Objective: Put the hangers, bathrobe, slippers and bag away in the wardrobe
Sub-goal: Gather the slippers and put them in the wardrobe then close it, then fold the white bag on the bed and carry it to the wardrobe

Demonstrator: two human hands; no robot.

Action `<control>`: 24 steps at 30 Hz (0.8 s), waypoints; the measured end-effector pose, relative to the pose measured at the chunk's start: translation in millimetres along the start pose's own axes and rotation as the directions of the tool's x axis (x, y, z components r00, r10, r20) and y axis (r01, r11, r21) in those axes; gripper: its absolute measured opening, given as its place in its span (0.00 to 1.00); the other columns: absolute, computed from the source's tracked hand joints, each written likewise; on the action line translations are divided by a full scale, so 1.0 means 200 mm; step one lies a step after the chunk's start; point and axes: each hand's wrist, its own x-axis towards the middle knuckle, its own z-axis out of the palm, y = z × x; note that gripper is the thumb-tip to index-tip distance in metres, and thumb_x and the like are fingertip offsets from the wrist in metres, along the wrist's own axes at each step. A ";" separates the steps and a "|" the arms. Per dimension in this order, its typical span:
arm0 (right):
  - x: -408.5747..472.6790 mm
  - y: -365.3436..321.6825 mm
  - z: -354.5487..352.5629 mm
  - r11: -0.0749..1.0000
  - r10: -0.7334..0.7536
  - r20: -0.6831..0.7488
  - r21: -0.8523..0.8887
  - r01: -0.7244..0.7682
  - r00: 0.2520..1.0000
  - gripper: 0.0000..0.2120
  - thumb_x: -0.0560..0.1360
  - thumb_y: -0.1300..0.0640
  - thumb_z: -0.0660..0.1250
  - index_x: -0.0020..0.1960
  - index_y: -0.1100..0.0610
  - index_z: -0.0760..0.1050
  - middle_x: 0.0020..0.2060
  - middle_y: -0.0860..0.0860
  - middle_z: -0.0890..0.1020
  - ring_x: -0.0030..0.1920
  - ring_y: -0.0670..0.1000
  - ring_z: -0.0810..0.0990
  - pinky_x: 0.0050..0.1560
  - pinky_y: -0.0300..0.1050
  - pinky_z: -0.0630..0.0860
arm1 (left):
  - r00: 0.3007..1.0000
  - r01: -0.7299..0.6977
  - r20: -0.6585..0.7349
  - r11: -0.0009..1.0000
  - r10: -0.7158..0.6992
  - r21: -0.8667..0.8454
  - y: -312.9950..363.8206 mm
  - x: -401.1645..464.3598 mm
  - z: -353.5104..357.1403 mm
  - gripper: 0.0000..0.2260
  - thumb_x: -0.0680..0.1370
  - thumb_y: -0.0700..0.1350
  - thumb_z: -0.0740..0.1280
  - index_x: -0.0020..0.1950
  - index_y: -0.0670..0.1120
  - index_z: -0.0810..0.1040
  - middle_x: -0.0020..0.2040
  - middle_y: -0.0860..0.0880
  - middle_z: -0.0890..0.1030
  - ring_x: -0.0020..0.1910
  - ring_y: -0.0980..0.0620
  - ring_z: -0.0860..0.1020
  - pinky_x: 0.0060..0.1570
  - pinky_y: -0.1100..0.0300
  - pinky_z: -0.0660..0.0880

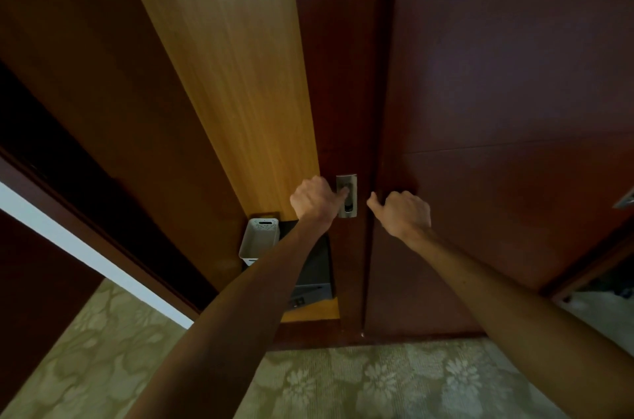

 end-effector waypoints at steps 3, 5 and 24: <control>-0.01 -0.02 -0.01 1.000 0.024 -0.005 0.010 -0.024 1.000 0.33 0.82 0.39 0.51 0.27 0.56 0.75 0.24 0.50 0.78 0.27 0.51 0.77 0.30 0.42 0.68 | 1.000 0.004 0.017 1.000 -0.004 0.022 -0.01 0.00 -0.01 0.24 0.75 0.69 0.67 0.41 0.47 0.79 0.34 0.50 0.79 0.33 0.52 0.78 0.37 0.58 0.76; -0.01 -0.03 -0.01 0.999 0.041 -0.003 0.023 -0.040 0.999 0.31 0.82 0.40 0.53 0.27 0.55 0.73 0.25 0.50 0.77 0.28 0.51 0.77 0.31 0.43 0.68 | 0.997 0.008 0.077 1.000 -0.010 0.016 -0.02 0.00 0.01 0.23 0.76 0.67 0.65 0.42 0.47 0.79 0.35 0.49 0.81 0.35 0.51 0.80 0.39 0.57 0.78; -0.97 0.25 0.55 0.615 0.613 0.529 0.147 -0.775 0.587 0.16 0.78 0.45 0.67 0.58 0.54 0.82 0.59 0.54 0.83 0.62 0.57 0.80 0.62 0.47 0.75 | 0.297 -0.399 0.864 0.875 0.405 -0.273 -0.12 -0.43 0.88 0.11 0.80 0.46 0.66 0.42 0.41 0.82 0.39 0.43 0.86 0.33 0.49 0.84 0.31 0.62 0.75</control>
